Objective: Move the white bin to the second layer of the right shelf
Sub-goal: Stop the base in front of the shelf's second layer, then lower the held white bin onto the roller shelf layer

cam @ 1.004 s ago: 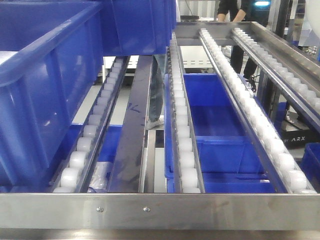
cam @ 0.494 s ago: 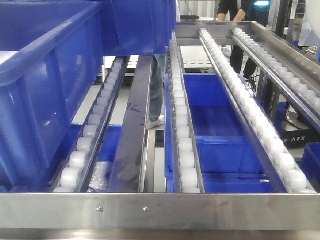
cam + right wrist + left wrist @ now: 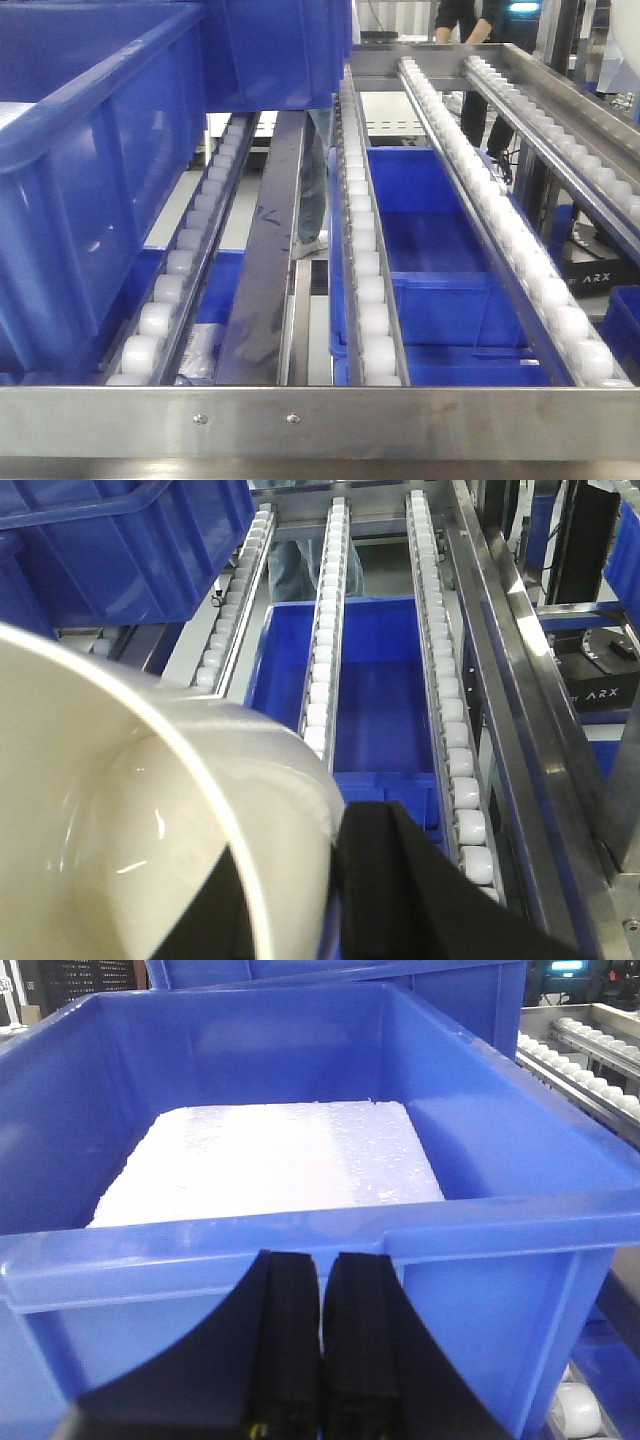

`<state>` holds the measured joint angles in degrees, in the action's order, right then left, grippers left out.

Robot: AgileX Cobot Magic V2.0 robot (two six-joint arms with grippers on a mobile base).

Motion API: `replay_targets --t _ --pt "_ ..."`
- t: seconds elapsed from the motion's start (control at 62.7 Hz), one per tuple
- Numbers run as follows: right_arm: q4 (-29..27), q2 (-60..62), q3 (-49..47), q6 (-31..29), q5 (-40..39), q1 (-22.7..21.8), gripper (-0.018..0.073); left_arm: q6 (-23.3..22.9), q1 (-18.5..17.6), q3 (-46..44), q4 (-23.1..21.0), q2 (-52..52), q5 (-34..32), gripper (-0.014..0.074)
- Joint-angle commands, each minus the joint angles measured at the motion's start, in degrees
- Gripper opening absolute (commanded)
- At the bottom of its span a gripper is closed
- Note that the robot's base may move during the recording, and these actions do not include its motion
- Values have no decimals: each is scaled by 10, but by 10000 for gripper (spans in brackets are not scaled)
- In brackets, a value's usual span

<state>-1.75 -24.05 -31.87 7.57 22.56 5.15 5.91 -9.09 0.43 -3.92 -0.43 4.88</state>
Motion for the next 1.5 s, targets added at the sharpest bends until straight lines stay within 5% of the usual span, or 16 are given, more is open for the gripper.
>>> replay_targets --t 0.0,0.51,1.084,1.482 --pt "1 -6 -17 1 -59 -5 57 -2 0 21 -3 -8 -49 85" --pt "-10 -145 -25 1 -69 0 57 -2 0 21 -3 -8 -49 85" --pt "-10 -505 -218 1 -73 51 57 -2 0 21 -3 -8 -49 85" --pt "-9 -598 -268 -2 -71 74 57 -2 0 21 -3 -8 -49 85"
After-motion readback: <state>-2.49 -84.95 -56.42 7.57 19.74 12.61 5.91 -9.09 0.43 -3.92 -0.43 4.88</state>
